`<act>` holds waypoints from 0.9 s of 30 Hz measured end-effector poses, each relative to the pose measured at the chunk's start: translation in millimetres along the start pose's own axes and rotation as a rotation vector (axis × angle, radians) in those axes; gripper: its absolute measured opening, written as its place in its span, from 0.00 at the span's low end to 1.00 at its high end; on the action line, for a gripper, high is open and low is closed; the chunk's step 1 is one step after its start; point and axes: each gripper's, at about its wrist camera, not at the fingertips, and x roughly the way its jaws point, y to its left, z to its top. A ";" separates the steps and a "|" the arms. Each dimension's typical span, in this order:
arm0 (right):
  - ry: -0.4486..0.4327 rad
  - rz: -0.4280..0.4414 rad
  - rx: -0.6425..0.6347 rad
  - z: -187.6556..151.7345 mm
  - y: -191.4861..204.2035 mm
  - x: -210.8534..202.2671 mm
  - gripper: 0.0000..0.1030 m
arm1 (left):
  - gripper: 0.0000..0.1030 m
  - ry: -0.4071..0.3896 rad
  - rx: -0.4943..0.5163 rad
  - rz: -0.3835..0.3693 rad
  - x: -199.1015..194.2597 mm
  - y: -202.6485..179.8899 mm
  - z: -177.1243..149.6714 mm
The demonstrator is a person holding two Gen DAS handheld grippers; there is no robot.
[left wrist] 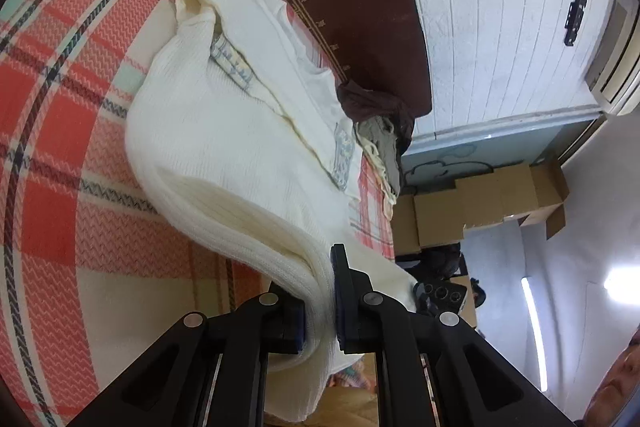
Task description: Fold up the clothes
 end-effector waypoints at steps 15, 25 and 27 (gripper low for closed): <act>-0.128 0.043 -0.043 73.6 7.1 6.7 0.13 | 0.09 -0.068 0.020 -0.056 3.6 -26.5 73.7; -0.148 0.015 0.018 118.5 -21.3 23.7 0.13 | 0.08 -0.048 0.034 -0.031 18.5 -29.5 115.2; -0.147 -0.003 0.029 126.8 -28.8 28.0 0.13 | 0.08 -0.046 0.040 -0.016 21.8 -29.9 124.1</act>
